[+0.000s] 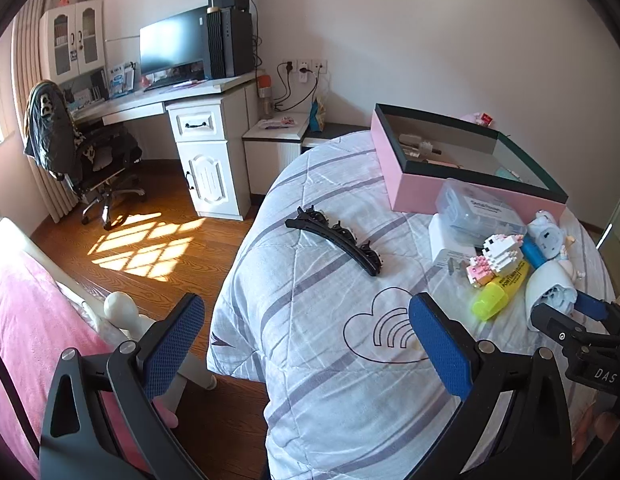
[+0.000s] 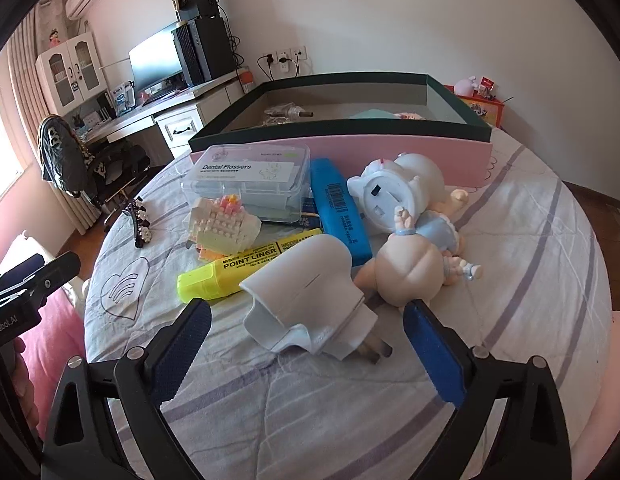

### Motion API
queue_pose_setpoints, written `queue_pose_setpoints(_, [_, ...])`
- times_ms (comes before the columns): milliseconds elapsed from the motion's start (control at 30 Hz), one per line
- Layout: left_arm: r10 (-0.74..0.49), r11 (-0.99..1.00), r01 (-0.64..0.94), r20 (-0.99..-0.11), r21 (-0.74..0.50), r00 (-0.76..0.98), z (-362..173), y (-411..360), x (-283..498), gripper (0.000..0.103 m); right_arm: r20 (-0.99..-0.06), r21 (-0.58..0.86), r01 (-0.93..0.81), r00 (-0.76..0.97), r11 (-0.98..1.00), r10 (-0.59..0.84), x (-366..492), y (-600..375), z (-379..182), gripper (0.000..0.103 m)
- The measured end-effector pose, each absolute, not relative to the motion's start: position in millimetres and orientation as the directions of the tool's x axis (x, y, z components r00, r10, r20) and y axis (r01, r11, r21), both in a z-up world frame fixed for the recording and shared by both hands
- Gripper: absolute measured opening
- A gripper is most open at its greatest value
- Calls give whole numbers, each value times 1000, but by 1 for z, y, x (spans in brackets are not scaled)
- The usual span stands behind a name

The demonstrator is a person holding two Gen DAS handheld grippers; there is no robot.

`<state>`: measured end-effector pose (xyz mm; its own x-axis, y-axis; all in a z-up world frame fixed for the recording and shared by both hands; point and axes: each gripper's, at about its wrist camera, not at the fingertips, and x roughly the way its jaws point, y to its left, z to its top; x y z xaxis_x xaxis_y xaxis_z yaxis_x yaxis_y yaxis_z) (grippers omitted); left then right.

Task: Organize rigid objects
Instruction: 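Grasp the black hair clip with the left gripper while the right gripper grasps the white plug adapter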

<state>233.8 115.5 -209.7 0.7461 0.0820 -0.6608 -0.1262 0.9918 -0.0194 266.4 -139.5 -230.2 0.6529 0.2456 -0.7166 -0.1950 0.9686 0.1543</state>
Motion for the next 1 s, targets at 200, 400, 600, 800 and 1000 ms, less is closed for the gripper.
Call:
queue_pose_setpoints(200, [82, 991, -134, -707, -18, 703, -228, 120, 272, 103, -747, 150, -220, 614, 964, 256, 285, -144, -239, 69])
queue_pose_setpoints(400, [86, 989, -145, -746, -14, 661, -237, 113, 313, 103, -736, 126, -253, 624, 959, 262, 281, -152, -234, 58])
queue_pose_setpoints(600, [146, 980, -199, -781, 28, 607, -251, 106, 345, 102, -731, 130, -248, 630, 960, 262, 274, -164, -233, 58])
queue_pose_setpoints(800, [92, 995, -92, -736, 40, 671, -247, 90, 336, 45, -721, 140, -241, 640, 960, 266, 271, -174, -232, 56])
queue_pose_setpoints(1000, [31, 1000, -20, -719, 23, 694, -240, 72, 318, 19, -705, 142, -235, 658, 962, 264, 264, -181, -231, 55])
